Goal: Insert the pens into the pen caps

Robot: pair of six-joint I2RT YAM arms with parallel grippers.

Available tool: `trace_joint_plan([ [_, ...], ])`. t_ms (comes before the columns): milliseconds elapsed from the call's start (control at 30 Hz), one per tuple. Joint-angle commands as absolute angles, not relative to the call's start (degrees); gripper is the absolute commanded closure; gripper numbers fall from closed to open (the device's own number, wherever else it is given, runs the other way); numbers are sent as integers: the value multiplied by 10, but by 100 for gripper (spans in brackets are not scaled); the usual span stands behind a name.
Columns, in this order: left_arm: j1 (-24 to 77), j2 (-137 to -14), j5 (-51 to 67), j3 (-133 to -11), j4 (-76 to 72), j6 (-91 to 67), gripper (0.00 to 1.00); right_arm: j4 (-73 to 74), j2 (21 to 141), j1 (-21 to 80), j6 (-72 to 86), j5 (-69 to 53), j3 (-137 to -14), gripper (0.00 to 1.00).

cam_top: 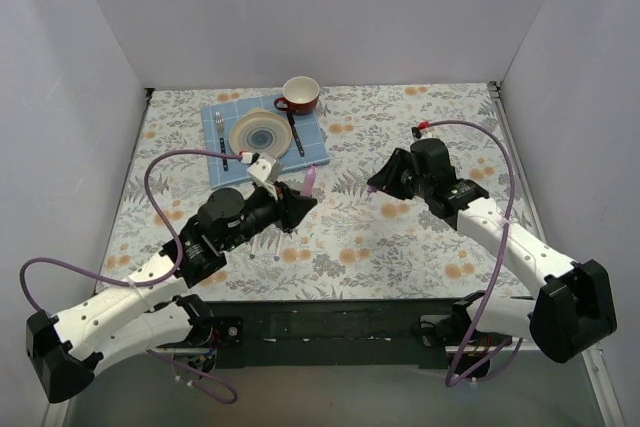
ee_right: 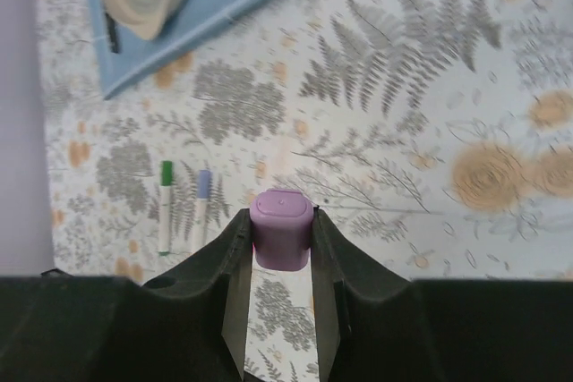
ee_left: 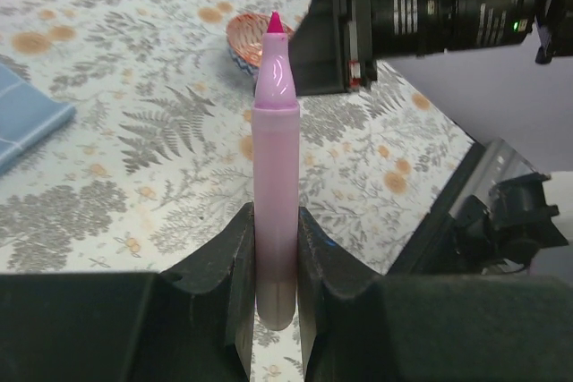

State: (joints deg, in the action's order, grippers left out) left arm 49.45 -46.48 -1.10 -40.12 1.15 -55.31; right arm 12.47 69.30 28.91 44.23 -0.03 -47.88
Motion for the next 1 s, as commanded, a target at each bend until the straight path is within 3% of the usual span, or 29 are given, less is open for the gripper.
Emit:
trace_joint_plan([
  [0,494,-503,75,-409,-18,-611,100,37,666,294,404,-87,-511,99],
  [233,494,-561,158,-399,-84,-668,100,-47,612,325,443,-93,-509,99],
  [967,494,-598,176,-391,-116,-668,100,-137,567,359,461,-113,-490,99],
])
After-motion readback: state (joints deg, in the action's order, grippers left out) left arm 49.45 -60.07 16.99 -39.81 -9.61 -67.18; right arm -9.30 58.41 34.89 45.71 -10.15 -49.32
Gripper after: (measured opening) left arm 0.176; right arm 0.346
